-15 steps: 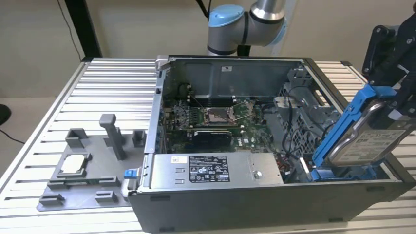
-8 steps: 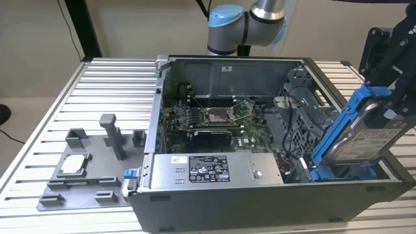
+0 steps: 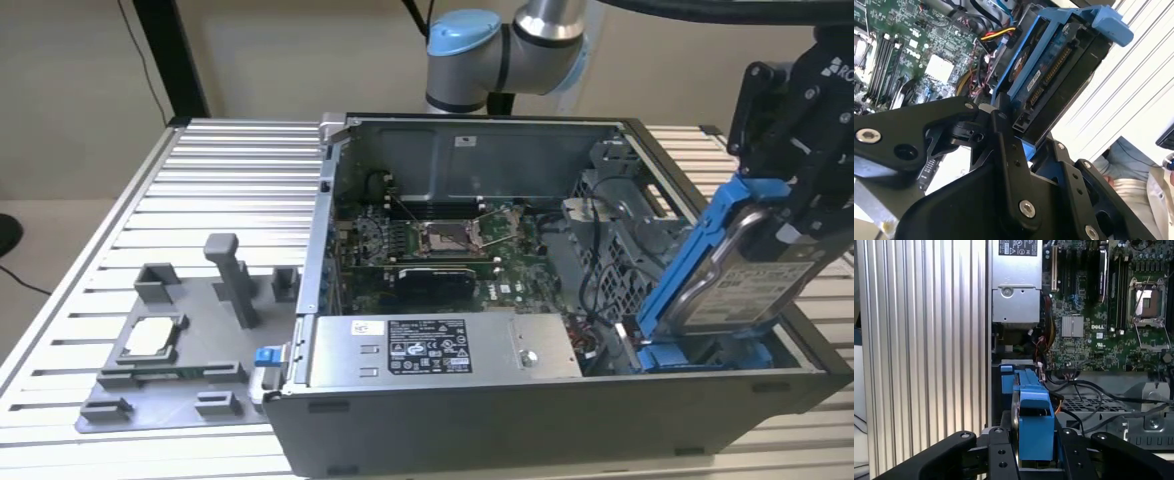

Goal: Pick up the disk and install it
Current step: 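Insert the disk into the insertion slot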

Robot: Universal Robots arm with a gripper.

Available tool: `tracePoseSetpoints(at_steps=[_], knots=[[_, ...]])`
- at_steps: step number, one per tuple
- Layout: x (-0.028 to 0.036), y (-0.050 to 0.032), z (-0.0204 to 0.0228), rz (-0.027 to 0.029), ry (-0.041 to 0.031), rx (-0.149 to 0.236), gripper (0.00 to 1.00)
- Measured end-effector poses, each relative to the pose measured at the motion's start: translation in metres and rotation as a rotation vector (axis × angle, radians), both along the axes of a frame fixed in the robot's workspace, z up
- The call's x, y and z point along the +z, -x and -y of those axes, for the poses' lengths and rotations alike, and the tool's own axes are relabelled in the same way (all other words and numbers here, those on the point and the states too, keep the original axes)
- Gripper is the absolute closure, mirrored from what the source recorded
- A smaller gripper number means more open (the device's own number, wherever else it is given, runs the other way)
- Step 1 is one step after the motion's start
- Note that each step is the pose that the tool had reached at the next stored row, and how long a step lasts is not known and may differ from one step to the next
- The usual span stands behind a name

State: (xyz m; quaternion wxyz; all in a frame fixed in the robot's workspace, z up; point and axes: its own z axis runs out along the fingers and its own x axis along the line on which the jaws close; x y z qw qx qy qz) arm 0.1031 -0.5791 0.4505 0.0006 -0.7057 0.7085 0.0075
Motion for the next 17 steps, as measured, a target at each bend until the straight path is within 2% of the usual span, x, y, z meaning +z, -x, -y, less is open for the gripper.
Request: tracePoseSetpoints(at_steps=[3, 9, 10, 12, 17], knots=[[-0.0010, -0.0001, -0.0032, 0.0016, -0.0001, 0.000, 1.00], [-0.0019, 0.0000, -0.0032, 0.0016, 0.0000, 0.000, 1.00], [-0.0020, 0.0000, -0.0032, 0.0017, -0.0019, 0.000, 1.00], [-0.0020, 0.0001, -0.0030, 0.0021, -0.0133, 0.000, 1.00], [-0.0019, 0.0007, -0.0008, 0.0025, -0.0145, 0.000, 1.00]])
